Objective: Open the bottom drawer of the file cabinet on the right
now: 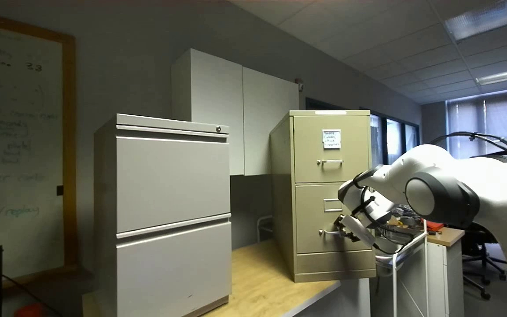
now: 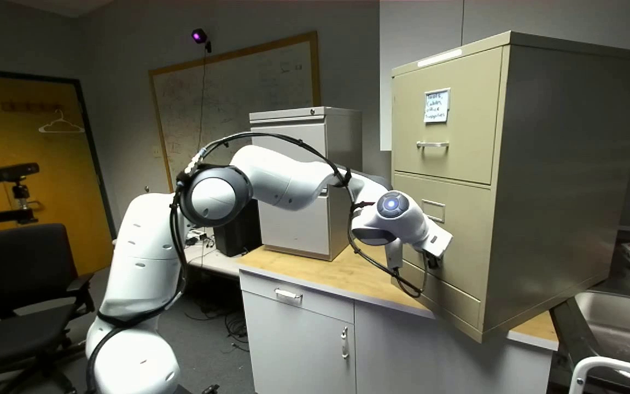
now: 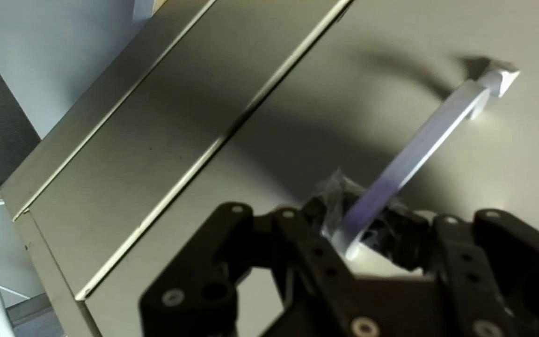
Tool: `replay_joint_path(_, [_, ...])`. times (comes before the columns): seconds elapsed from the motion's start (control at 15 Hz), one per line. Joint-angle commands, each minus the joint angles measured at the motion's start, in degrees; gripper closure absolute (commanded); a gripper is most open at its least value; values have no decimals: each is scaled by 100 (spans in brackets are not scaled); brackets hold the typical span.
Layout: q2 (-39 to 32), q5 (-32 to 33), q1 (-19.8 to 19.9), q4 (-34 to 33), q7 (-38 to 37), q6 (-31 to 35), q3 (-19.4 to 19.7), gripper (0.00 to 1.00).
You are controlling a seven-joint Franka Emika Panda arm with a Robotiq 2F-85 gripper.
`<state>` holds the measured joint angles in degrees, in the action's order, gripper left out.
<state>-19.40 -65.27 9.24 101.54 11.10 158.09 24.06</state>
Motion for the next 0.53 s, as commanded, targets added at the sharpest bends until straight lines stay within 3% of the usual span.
replay_joint_path(0.0, [629,118,-108,1165,319,-50,80,98])
replay_joint_path(0.27, [1018,-489,69,1216,1618,119,-431,98])
replay_joint_path(0.47, [816,-806,62,1240,2125,78,-409,98])
